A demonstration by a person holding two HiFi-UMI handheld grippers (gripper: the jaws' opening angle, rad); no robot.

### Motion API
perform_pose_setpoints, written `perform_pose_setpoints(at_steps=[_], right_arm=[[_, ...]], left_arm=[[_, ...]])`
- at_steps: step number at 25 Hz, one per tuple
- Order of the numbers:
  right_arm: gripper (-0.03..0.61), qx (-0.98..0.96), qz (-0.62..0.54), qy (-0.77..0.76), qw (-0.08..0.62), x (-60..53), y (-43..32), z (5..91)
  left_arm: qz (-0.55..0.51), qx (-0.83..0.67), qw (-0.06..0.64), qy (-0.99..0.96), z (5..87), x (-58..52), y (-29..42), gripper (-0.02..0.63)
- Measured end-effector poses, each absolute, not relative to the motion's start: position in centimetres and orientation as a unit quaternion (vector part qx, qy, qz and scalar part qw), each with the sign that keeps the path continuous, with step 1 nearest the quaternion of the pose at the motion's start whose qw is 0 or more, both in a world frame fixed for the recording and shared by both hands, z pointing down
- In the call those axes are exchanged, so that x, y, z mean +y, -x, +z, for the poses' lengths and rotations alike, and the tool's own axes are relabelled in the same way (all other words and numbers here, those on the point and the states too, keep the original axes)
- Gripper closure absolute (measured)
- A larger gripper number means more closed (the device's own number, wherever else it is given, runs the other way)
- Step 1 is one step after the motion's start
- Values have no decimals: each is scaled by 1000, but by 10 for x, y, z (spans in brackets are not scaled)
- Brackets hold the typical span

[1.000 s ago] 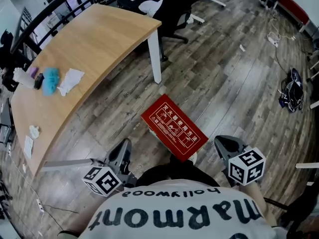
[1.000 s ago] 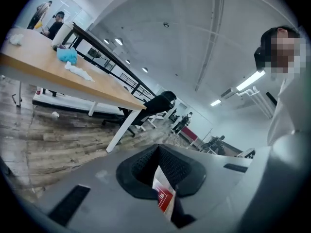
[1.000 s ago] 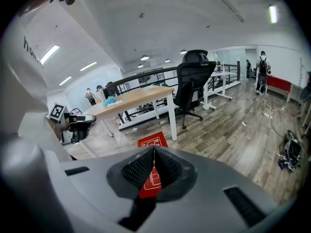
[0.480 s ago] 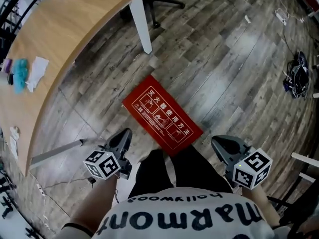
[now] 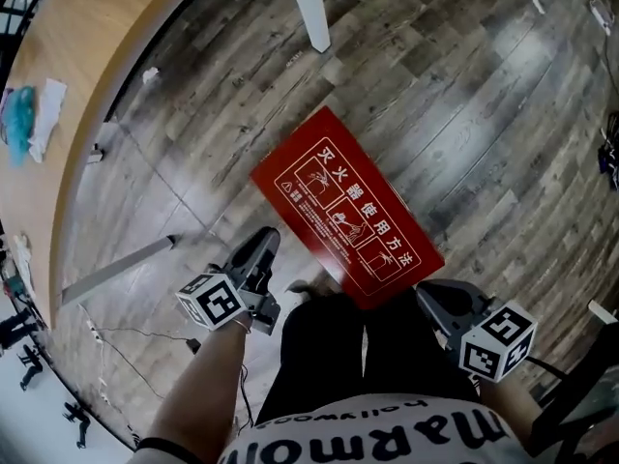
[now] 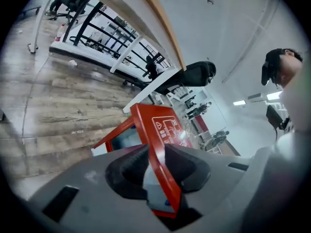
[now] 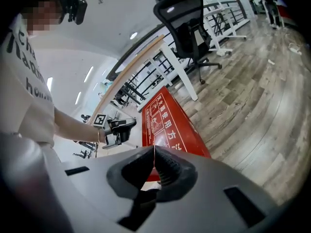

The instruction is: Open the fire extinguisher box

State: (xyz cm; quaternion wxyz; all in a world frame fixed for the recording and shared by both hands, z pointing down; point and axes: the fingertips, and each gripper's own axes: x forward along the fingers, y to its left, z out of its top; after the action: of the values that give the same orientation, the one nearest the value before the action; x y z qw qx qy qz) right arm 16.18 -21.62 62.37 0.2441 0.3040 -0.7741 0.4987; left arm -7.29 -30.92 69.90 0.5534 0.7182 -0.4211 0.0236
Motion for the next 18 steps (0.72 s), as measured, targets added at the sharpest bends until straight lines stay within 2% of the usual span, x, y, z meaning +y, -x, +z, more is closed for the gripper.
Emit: perform_pose_setpoints(at_steps=[1, 2, 6, 9, 18], right_arm=[[568, -773, 504, -298, 244, -212, -160, 629], [568, -770, 511, -294, 245, -208, -159, 633], [569, -754, 529, -306, 241, -200, -164, 647], [568, -748, 538, -314, 230, -196, -165, 650], [568, -739, 543, -338, 212, -184, -178, 644]], left_arm=[[33, -422, 562, -711, 710, -306, 74, 494], [37, -415, 573, -705, 718, -304, 71, 450], [-2, -336, 618, -710, 723, -309, 37, 354], [-20, -303, 633, -712, 727, -315, 22, 327], [17, -323, 623, -712, 735, -315, 6, 327]])
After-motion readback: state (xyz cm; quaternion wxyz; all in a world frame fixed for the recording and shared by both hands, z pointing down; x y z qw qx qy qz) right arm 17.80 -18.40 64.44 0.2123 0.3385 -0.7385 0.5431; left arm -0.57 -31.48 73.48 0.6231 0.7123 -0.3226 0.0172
